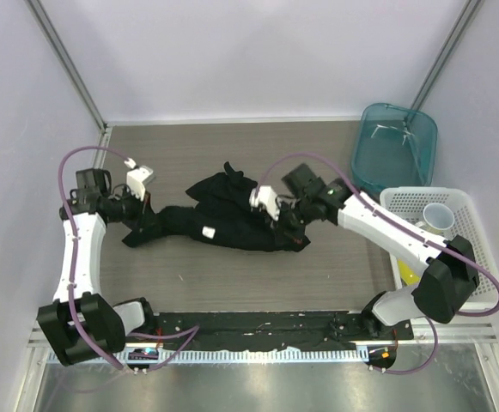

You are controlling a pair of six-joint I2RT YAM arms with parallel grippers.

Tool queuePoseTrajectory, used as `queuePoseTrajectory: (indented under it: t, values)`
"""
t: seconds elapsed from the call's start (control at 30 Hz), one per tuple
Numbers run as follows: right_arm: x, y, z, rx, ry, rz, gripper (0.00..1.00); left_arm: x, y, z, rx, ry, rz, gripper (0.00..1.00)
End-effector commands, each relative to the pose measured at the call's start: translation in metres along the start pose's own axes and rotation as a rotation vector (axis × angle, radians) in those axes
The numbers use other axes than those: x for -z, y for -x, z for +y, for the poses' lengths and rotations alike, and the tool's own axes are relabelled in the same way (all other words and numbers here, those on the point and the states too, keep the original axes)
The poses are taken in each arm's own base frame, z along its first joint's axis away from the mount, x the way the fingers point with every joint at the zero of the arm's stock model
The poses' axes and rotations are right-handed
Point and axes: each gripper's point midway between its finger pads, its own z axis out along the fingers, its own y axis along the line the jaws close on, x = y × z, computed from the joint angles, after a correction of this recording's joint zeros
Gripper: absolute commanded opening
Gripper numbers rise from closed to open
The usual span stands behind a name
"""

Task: Pin the brooch onto the clothing

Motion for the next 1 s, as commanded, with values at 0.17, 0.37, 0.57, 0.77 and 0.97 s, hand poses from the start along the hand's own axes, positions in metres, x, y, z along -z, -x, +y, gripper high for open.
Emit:
queuePoseTrajectory:
  t: [0.17, 0.37, 0.57, 0.77, 0.97]
  values:
    - [-0.002, 0.001, -0.01, 0.083, -0.144, 0.012, 0.01, -0.002, -0.048, -0.03, -0.15, -0.12, 0.07, 0.0]
    - [0.016, 0.024, -0.05, 0.039, -0.304, -0.042, 0.01, -0.001, -0.04, -0.04, -0.179, -0.145, 0.063, 0.0]
    - [0.026, 0.023, -0.083, -0.04, -0.381, -0.054, 0.01, -0.014, -0.07, -0.045, -0.283, -0.178, 0.199, 0.08]
    - [0.016, 0.012, -0.094, -0.101, -0.365, -0.038, 0.01, -0.032, -0.106, -0.056, -0.413, -0.249, 0.31, 0.12]
    - [0.002, -0.006, -0.09, -0.117, -0.337, -0.003, 0.01, -0.046, -0.137, -0.055, -0.527, -0.238, 0.374, 0.38]
